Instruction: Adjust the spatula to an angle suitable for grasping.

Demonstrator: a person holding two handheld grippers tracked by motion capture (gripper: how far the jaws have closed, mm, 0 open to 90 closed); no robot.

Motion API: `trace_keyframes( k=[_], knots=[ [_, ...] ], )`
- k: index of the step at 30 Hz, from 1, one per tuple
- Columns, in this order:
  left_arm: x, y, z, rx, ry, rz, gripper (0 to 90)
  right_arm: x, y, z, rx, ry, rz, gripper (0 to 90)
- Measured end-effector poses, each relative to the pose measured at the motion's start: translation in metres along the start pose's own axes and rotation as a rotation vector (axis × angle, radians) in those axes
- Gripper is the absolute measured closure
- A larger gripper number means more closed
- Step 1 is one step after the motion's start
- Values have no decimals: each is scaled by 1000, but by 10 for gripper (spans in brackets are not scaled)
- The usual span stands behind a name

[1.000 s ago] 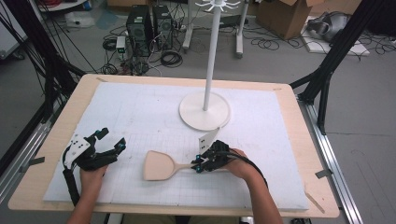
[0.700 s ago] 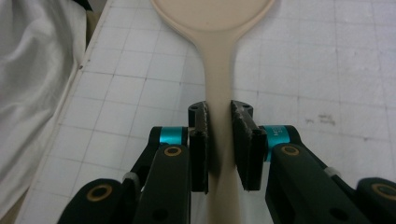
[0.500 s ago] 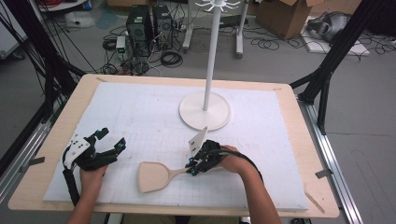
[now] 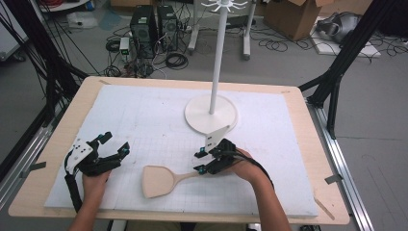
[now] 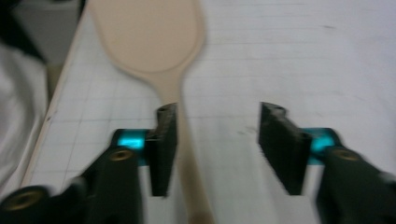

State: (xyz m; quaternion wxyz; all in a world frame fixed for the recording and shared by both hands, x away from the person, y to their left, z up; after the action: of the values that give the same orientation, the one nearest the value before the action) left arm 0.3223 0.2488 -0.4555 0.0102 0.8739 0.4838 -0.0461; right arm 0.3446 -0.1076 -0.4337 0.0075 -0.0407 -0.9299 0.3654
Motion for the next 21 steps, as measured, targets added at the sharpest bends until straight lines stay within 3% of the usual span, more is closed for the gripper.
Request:
trace_keyframes(
  k=[1,2,3,4,7,10,11,12,14,15,16,21],
  knots=[
    [0,0,0,-1,-2,-1,170,0,-6,2,-11,27,30,430],
    [0,0,0,1,-2,0,170,1,-24,12,-78,91,140,400],
    [0,0,0,0,-3,1,170,1,-24,12,-78,91,140,400],
    [0,0,0,0,-3,2,170,2,-32,18,-102,140,183,370],
    [1,0,0,1,-7,4,170,6,-57,42,-173,236,328,321],
    [1,0,0,2,-8,2,170,12,-78,65,-209,291,460,298],
    [1,0,0,3,-6,1,170,15,-87,75,-232,316,513,288],
    [1,0,0,5,-5,1,172,19,-99,92,-271,356,598,270],
    [0,0,0,4,-7,2,173,20,-103,98,-287,381,623,253],
    [0,0,0,5,-5,1,174,21,-110,115,-296,460,702,206],
    [1,0,0,5,-6,0,174,21,-110,115,-296,460,702,206],
    [0,0,0,5,2,2,174,24,-115,140,-330,553,776,206]
  ],
)
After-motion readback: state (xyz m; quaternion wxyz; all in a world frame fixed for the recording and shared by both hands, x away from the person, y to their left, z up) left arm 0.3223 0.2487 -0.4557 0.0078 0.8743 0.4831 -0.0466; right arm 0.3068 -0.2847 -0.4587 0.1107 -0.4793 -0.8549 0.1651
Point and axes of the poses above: each handheld gripper's, and its own axes: y roughly forward along the jaws, z roughly out of its underside, x roughly to its left, the point moved 4 cm from there along y, roughly forward along the jaws, and after that the axes turned 1 degree about z, right-handed, at the moved point
